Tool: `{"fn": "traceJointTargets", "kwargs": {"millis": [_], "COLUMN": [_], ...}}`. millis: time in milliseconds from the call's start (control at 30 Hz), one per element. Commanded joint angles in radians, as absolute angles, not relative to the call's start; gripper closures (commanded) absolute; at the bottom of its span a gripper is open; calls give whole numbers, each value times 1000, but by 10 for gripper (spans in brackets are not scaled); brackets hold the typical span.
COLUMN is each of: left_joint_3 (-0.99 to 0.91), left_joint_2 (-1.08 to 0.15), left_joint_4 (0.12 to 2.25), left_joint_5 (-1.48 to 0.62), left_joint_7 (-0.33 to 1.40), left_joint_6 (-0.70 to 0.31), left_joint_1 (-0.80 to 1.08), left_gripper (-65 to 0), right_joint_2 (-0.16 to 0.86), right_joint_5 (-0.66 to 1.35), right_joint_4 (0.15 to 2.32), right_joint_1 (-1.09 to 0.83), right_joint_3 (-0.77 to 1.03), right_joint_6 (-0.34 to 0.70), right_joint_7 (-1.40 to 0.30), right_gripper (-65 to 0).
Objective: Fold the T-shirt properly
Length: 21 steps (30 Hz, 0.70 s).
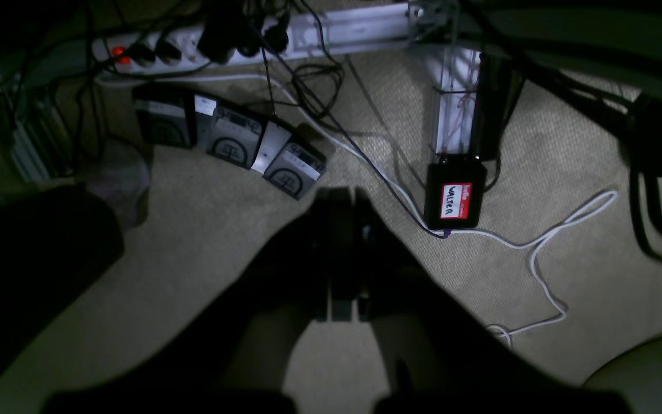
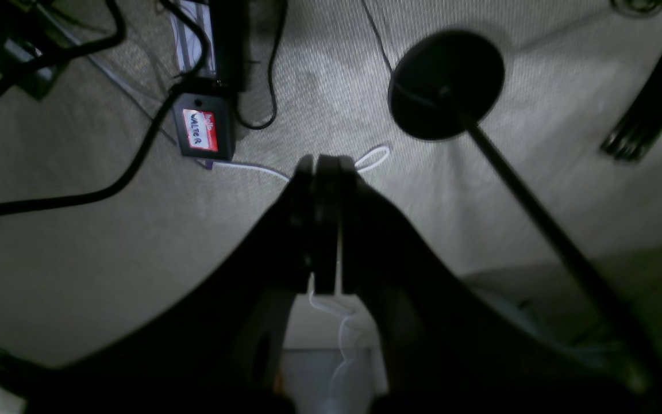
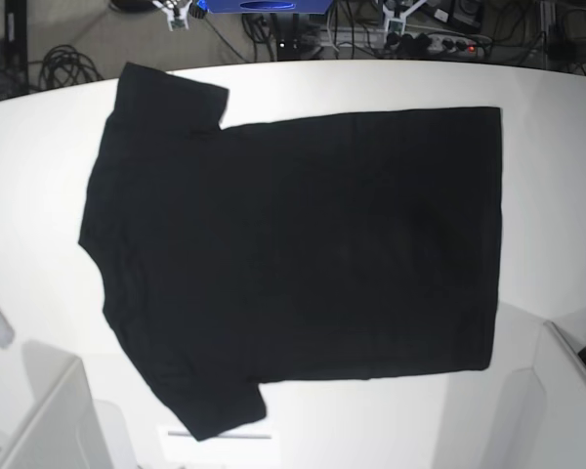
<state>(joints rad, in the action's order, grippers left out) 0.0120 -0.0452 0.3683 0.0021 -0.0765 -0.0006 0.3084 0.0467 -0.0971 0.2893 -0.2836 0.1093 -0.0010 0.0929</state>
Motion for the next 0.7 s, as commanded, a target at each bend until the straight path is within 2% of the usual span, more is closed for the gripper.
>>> {"fn": "traceJointTargets", "kwargs": {"millis": [0,100,233,433,667], "left_joint_3": [13,13,13,-2,-85], "left_joint_2": [-67,-93,-133,-180,-182], "left_joint_4": [410,561,739,992,1210], "left_joint_5": [7,5,-4,-7,1], "left_joint_7": [-84,-85,-85,-85,-82], "left_joint_6": [7,7,7,8,10], "left_joint_1": [348,438,538,697,846], "left_gripper": [0,0,0,0,0], "right_joint_2": [53,51,30,13,-45], "right_joint_5": [-99,-99,-99,-99,-99], "right_joint_4": [329,478,638,858,1104], "right_joint_1": [-326,-418,-495,-607,-707], "right_joint_3": [139,232,349,401,518], "right_joint_6": [18,139,217,223,226], "right_joint_7": [94,76,4,-76,-176], "right_gripper": [0,0,0,0,0]}}
